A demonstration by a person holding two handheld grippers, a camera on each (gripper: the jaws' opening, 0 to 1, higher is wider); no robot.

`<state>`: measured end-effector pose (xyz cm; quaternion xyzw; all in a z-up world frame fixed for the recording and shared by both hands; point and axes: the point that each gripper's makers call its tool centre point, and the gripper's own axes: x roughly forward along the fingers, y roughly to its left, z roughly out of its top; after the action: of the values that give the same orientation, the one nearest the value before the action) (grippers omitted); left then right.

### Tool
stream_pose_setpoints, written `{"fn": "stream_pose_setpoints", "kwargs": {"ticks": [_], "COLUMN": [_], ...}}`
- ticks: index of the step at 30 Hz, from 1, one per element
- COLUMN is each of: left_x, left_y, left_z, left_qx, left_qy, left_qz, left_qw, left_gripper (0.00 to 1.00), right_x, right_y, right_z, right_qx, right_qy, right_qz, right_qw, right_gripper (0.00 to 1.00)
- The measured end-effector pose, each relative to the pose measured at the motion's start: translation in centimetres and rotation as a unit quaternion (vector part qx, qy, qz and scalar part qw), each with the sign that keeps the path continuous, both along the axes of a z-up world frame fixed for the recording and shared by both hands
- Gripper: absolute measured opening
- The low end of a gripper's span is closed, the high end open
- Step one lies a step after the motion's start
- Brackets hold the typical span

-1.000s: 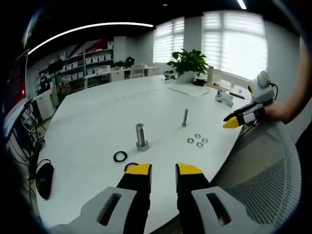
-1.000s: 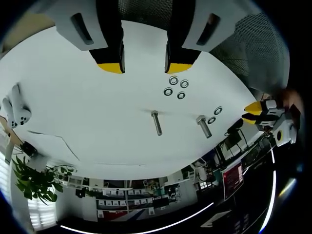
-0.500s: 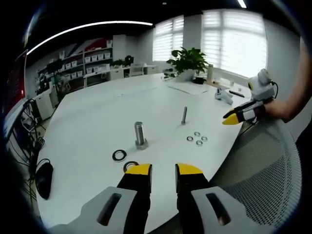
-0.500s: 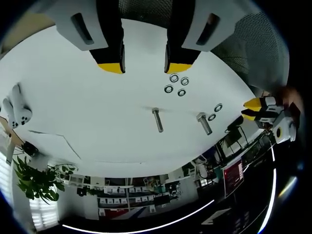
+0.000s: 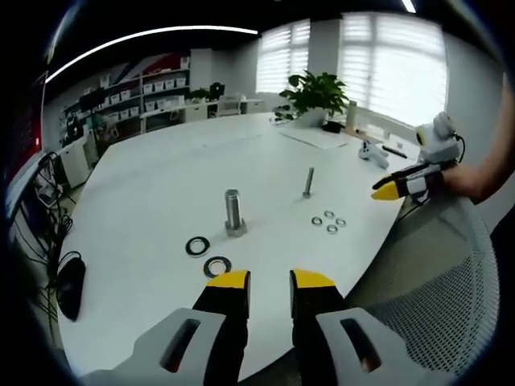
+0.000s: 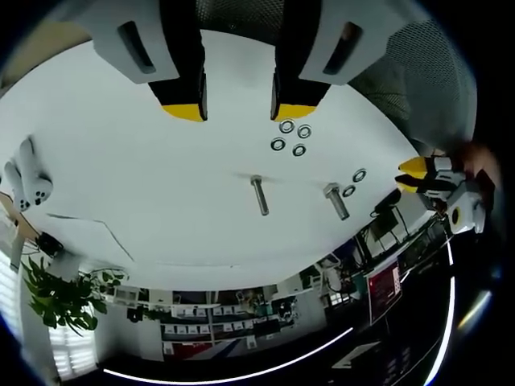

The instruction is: Place the washer onto the threaded stud by aligning its center hole with the stud, sliding it down to the base, and recovering from edge contact or off-axis alignment until the washer reaches the visible bottom stop.

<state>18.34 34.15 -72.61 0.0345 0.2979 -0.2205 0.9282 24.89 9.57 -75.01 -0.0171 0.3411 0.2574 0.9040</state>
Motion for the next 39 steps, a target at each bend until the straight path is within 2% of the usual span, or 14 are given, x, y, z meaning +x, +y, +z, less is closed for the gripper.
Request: {"fn": "stream_pose_setpoints", "kwargs": {"ticks": [17,25,29,34,37,39], "left_x": [-0.1,-0.3,-0.5,-0.5,-0.5,-0.5], "left_y": [0.3,0.6,0.5,0.6,0.7,0.6], "left_z": [-0.5,-1.3,-2.1,-2.0,-2.3,-2.2], "left_qx": [0.005,0.012,0.017,0.016,0.014,0.019], "left_qy": [0.015,0.036,0.058,0.059,0.074,0.074], "left_qz": [0.005,0.009,0.007,0.010,0.018,0.017], "left_qw": [0.9999,0.9992,0.9981,0.9981,0.9970,0.9969], "left_gripper": [0.17,0.16,0.16,0.16,0.16,0.14], "right_x": [-0.3,-0.4,-0.5,-0.5,-0.5,-0.4], "right_y": [0.3,0.6,0.8,1.1,1.0,1.0], "right_z": [-0.2,0.0,0.1,0.4,0.6,0.8], "right_qx": [0.002,0.006,0.011,0.019,0.023,0.027], "right_qy": [0.009,0.007,0.005,0.001,-0.002,-0.004], "right_qz": [0.004,0.016,0.020,0.029,0.030,0.032], "right_qw": [1.0000,0.9998,0.9997,0.9994,0.9993,0.9991], "right_gripper": [0.35,0.35,0.35,0.37,0.37,0.37]}}
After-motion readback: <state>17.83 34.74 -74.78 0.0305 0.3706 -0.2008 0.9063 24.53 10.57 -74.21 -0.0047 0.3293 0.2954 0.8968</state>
